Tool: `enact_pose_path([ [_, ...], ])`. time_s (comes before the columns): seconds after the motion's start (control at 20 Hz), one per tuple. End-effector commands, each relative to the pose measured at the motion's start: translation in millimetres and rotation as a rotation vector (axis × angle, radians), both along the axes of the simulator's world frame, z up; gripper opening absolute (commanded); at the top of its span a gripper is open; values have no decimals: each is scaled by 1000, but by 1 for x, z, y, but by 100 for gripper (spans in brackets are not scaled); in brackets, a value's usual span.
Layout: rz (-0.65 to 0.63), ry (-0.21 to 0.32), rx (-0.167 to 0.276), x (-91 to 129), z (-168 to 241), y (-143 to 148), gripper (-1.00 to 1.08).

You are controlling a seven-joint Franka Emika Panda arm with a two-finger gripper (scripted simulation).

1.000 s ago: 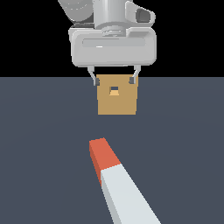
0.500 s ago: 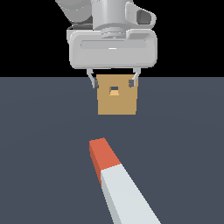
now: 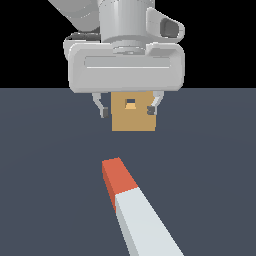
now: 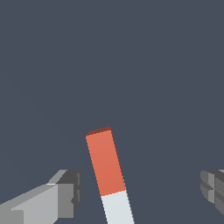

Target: Insert the peg into the horizontal hole in a box.

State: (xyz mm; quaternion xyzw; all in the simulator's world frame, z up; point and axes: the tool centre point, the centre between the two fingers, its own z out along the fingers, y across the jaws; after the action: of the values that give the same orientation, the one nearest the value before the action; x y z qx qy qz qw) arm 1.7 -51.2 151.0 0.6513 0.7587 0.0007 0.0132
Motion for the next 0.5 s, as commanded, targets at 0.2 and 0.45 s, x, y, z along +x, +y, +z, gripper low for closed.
enact_pose_path([
  [0.2,82,8,5,0,-27,-46,100],
  [0.45,146,13,9,3,-48,-81,100],
])
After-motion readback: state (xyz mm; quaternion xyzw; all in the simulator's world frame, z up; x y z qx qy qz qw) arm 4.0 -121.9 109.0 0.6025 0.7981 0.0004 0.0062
